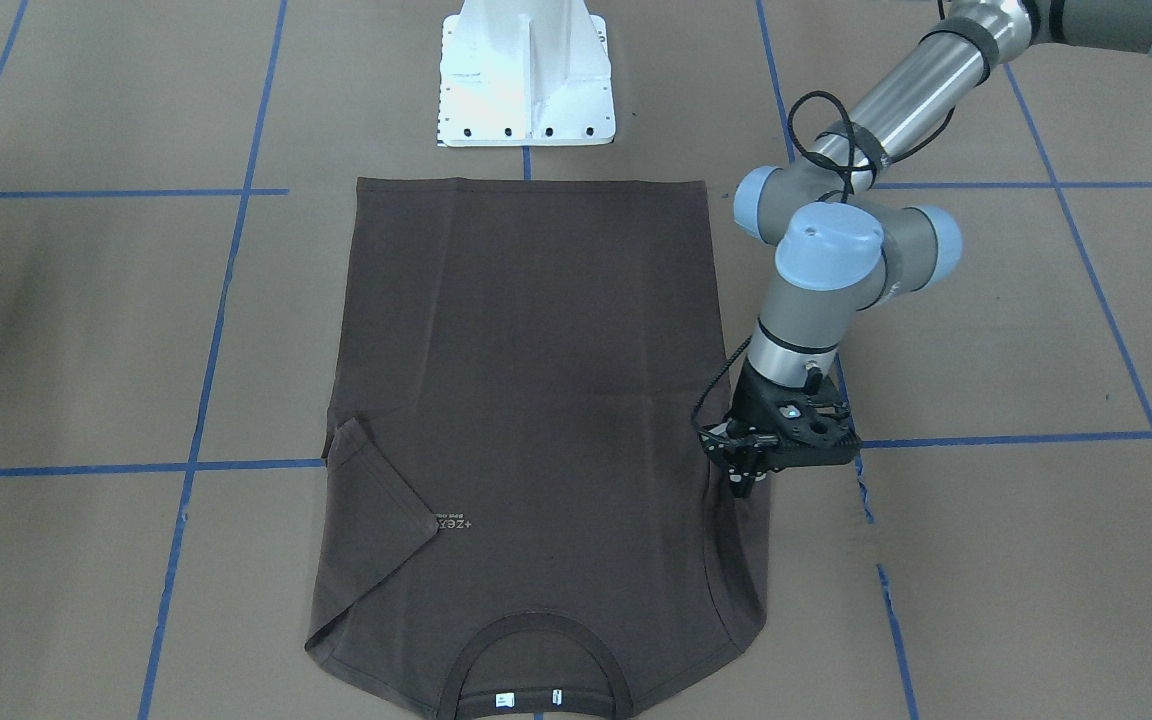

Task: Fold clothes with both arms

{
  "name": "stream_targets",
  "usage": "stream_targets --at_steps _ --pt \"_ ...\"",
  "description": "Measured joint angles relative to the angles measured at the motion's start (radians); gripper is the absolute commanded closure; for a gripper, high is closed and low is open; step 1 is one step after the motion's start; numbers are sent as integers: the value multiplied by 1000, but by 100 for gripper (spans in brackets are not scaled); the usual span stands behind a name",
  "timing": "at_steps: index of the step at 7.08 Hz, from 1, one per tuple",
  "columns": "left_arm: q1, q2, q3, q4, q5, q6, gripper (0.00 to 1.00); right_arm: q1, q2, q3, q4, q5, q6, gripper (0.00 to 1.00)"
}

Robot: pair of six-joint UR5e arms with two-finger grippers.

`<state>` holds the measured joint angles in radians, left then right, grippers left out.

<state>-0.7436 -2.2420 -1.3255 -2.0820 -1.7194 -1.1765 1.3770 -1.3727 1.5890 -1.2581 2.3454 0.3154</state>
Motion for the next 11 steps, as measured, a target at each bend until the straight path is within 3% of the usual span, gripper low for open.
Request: stream_targets --at_steps 3,4,5,7,9,11 --pt "26 -106 95 68 5 -62 100 -1 3 -1 -1 -2 1 0" --pt "26 -134 133 70 6 -72 71 -1 4 -1 -1 -3 2 0" --pt "27 -156 162 70 6 -77 1 -1 5 -1 -1 -3 3 0" --pt "26 -157 147 71 2 12 0 -1 3 4 0 -4 9 0" --pt "25 -86 -15 119 -17 111 0 -19 -5 37 3 -10 62 0" --pt "32 16 -239 199 -44 126 0 -159 -30 165 3 -74 294 0"
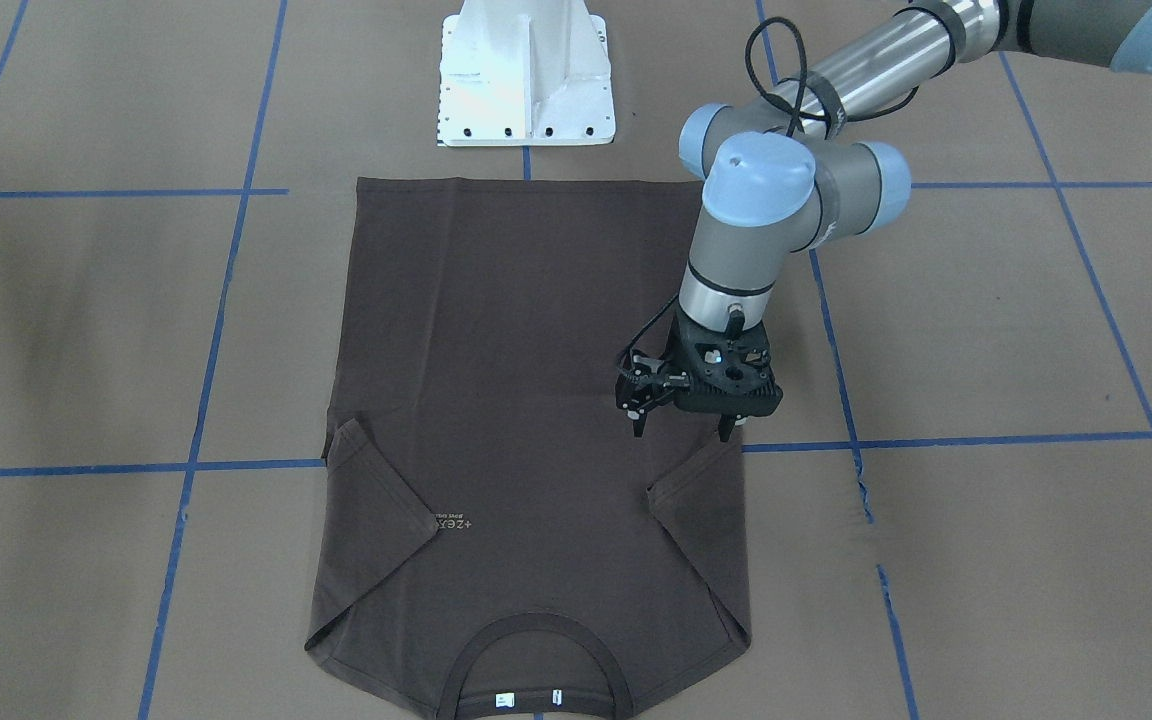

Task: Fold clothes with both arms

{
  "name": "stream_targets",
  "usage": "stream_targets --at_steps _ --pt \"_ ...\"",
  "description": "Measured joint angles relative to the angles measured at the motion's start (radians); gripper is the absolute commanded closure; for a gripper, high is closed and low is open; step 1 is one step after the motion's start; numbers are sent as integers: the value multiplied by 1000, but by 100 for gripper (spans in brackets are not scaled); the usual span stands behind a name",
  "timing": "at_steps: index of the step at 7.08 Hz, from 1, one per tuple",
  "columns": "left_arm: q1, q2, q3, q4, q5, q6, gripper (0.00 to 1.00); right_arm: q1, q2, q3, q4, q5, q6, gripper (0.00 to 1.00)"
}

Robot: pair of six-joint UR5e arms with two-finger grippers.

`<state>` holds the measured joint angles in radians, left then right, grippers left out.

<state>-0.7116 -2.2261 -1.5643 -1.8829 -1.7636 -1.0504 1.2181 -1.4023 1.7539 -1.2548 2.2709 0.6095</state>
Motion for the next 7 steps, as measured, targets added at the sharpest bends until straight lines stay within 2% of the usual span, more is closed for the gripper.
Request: stream_targets --at_steps 2,4,5,7 --pt "44 129 -199 16 -5 -21 0 -246 -65 223 0 -153 347 0" --pt "136 221 -330 13 0 -131 3 -520 -177 442 -1 -360 649 0" --pt "186 262 -375 12 5 -193 11 -644 -217 502 -1 -461 770 0" --pt "292 362 -454 9 60 -323 16 -871 -254 555 -2 -680 967 0"
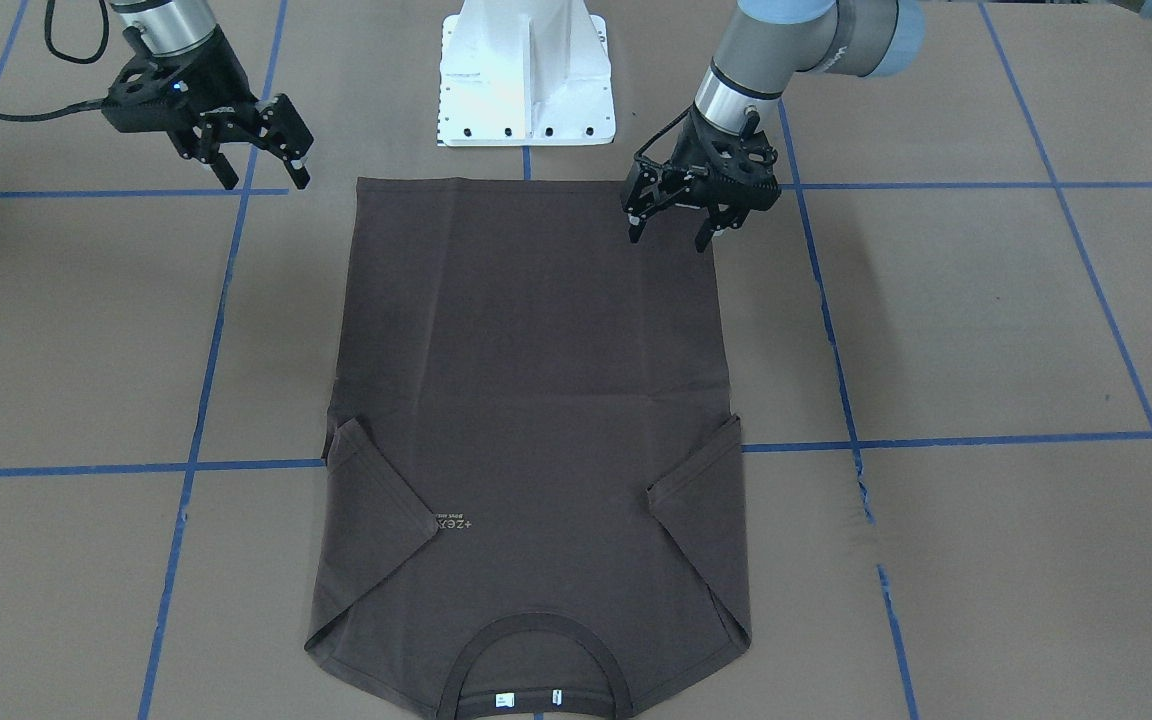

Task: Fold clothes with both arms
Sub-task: 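Lower both grippers to the hem corners nearest the robot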

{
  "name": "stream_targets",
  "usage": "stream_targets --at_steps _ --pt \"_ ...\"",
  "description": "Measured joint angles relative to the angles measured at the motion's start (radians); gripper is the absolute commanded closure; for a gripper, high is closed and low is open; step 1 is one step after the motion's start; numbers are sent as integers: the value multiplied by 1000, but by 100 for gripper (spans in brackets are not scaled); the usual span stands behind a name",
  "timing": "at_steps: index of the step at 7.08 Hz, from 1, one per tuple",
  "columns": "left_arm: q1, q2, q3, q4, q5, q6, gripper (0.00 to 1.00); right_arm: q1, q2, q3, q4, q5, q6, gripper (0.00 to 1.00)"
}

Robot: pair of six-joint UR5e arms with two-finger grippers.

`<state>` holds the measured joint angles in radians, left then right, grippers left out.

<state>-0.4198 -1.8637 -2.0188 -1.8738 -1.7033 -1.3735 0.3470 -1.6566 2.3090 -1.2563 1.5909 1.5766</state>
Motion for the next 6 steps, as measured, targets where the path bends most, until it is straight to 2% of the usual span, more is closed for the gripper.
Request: stream_targets --at_steps 2,6 --pt "119 67 -29 -1 89 -113 17 -84 -8 26 1 -69 57 0" --pt "263 175 -30 -2 179 -203 30 -99 -20 32 1 -80 66 0"
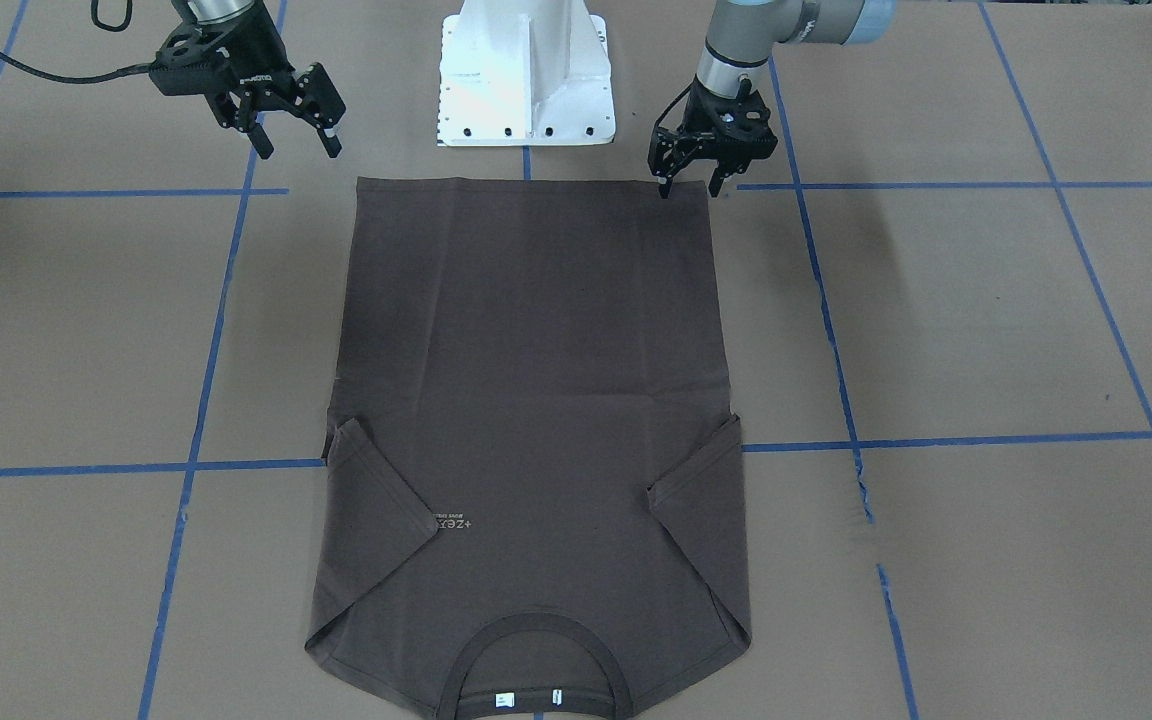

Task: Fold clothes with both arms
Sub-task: 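Lower both grippers to the hem corners nearest the robot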

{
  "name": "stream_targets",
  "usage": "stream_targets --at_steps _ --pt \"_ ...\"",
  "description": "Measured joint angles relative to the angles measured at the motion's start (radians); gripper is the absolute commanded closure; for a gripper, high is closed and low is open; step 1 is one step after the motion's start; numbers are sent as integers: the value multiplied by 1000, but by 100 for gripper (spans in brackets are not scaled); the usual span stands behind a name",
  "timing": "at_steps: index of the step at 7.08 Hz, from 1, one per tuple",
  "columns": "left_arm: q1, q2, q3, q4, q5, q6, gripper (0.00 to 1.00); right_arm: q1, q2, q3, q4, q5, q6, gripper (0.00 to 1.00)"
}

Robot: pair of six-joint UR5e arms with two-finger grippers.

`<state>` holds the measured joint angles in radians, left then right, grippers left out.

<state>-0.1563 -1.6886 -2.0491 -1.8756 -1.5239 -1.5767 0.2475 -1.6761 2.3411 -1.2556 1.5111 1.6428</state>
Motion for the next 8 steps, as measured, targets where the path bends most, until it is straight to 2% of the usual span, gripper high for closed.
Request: stream_targets --at_steps 3,5,6,8 --pt "25 11 5 0 6 -19 35 0 0 2 1 -1 0 0" --pt "27 12 8 0 5 -20 46 0 -1 7 1 -1 -1 0" --pt "27 12 10 0 6 -23 61 -1 -1 14 1 0 -2 0" --pt "27 12 11 0 7 -47 100 0 -1 22 1 0 -3 0"
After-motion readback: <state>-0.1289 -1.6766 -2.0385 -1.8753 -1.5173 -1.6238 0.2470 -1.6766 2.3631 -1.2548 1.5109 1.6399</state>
